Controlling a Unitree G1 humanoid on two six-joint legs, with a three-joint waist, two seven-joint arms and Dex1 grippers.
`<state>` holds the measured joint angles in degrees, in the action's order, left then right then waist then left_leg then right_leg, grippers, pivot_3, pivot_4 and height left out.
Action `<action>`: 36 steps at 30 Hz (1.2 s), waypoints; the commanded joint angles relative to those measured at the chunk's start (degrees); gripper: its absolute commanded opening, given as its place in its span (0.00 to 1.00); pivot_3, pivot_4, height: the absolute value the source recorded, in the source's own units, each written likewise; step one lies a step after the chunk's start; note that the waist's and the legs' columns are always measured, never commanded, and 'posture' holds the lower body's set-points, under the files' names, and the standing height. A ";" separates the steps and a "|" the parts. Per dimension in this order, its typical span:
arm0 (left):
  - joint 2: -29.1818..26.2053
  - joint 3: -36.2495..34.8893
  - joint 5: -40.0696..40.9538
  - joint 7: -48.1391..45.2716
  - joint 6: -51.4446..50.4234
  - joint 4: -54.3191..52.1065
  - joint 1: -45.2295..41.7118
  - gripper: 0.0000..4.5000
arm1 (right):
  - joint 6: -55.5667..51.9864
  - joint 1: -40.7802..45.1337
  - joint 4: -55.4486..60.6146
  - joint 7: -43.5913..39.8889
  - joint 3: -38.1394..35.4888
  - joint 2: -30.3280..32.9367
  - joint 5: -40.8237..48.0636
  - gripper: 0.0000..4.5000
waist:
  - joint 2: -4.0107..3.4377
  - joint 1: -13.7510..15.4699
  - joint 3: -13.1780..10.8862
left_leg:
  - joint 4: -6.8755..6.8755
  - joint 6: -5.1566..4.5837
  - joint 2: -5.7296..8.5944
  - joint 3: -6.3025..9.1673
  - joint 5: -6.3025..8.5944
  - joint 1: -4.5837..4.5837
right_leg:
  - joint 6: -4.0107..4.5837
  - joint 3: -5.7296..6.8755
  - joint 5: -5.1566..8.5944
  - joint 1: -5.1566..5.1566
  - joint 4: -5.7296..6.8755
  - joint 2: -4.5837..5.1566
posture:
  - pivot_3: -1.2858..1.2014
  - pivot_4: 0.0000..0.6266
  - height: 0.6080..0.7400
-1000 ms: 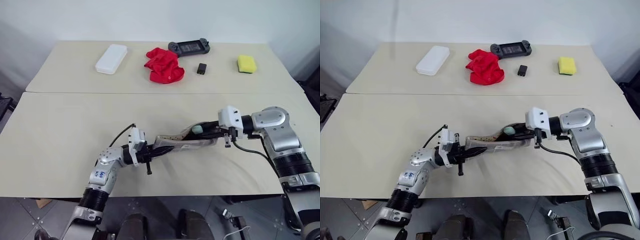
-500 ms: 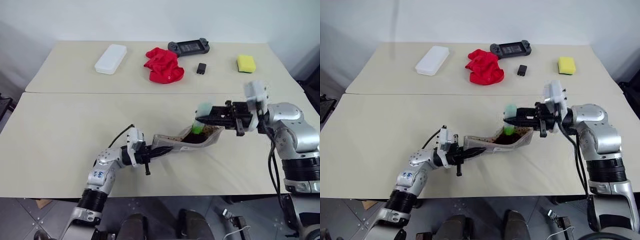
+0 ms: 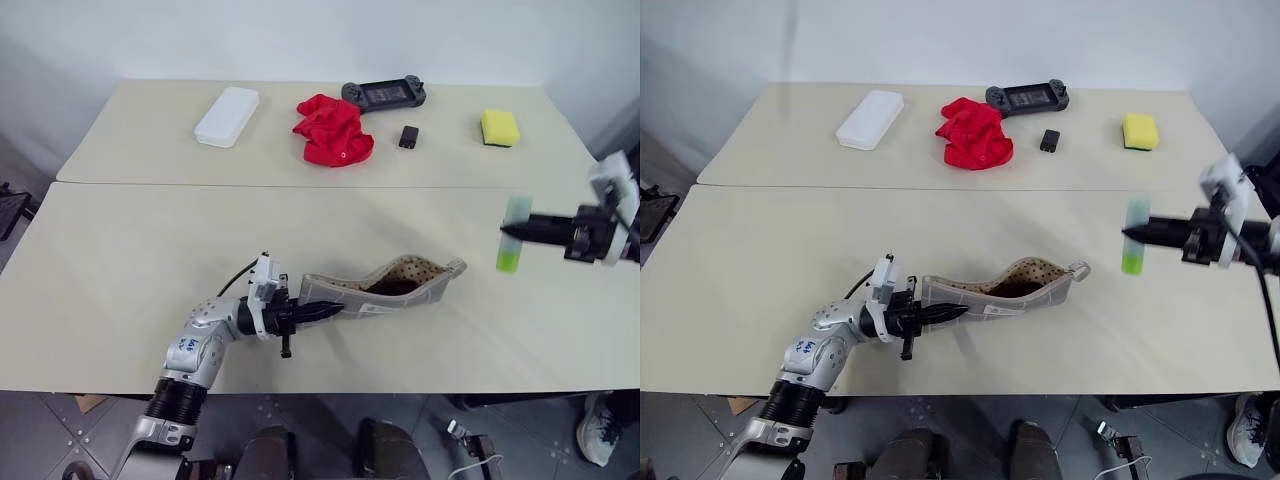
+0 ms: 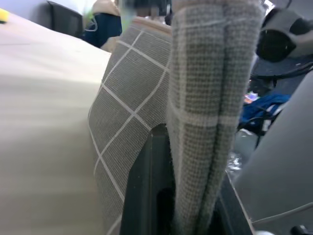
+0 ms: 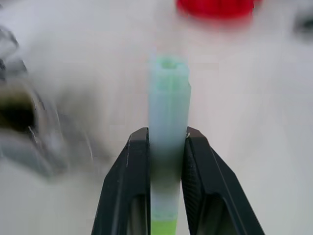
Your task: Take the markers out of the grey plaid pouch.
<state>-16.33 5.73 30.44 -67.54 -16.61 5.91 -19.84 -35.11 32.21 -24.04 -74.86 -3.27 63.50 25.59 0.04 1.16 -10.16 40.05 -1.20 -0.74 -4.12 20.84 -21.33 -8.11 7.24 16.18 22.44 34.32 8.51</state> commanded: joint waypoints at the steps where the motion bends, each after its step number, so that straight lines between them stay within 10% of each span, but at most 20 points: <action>1: 0.34 -0.57 2.54 -0.32 -1.88 -2.60 0.01 0.00 | -1.48 -0.03 -2.81 6.06 4.39 2.72 -9.46 0.10 | -0.09 -0.01 0.01 | 0.00 0.00 0.02 -0.03 0.00 -0.01 | -0.01 -0.03 0.00 0.01 0.00 0.02 | 0.52 0.24 1.00; 8: 0.37 -0.88 2.56 0.05 -3.22 -3.22 0.29 0.00 | -2.43 0.78 -2.55 11.12 6.82 -0.44 -14.67 0.10 | -0.08 0.32 0.05 | 0.10 0.01 -0.01 0.11 0.00 0.05 | -0.04 -0.01 -0.03 -0.15 -0.07 0.02 | 0.52 0.24 1.00; 20: -0.03 -1.90 1.49 0.06 -1.72 -2.01 -0.46 0.00 | 25.48 -0.29 -8.43 4.71 -5.72 -2.87 -10.15 0.99 | -0.28 0.17 -0.02 | 0.02 0.00 0.02 0.09 -0.01 0.00 | -0.11 0.10 -0.10 -0.20 -0.30 -0.04 | 0.52 0.24 1.00; 30: 0.45 -2.08 0.05 0.28 2.19 1.59 -1.45 0.00 | 24.82 -2.64 1.09 1.19 -17.45 -8.05 3.82 0.99 | -0.28 0.18 -0.03 | 0.03 -0.01 0.01 0.12 -0.01 0.01 | -0.12 0.11 -0.11 -0.23 -0.30 -0.04 | 0.52 0.24 1.00; 36: 0.70 -2.20 -0.84 0.30 4.30 4.06 -2.66 0.00 | 11.40 -5.94 20.59 -4.11 -13.35 -6.64 11.87 0.63 | -0.37 0.28 -0.07 | 0.03 -0.01 0.01 0.20 -0.01 0.01 | -0.12 0.08 -0.11 -0.19 -0.25 -0.04 | 0.52 0.24 1.00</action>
<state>-15.89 3.68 29.85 -67.11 -13.49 10.06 -22.19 -19.94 26.03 -8.44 -77.18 -16.84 54.75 34.50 -0.33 1.43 -10.23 40.09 -1.22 -0.73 -3.91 20.83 -21.32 -8.23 7.32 16.06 22.25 34.06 8.47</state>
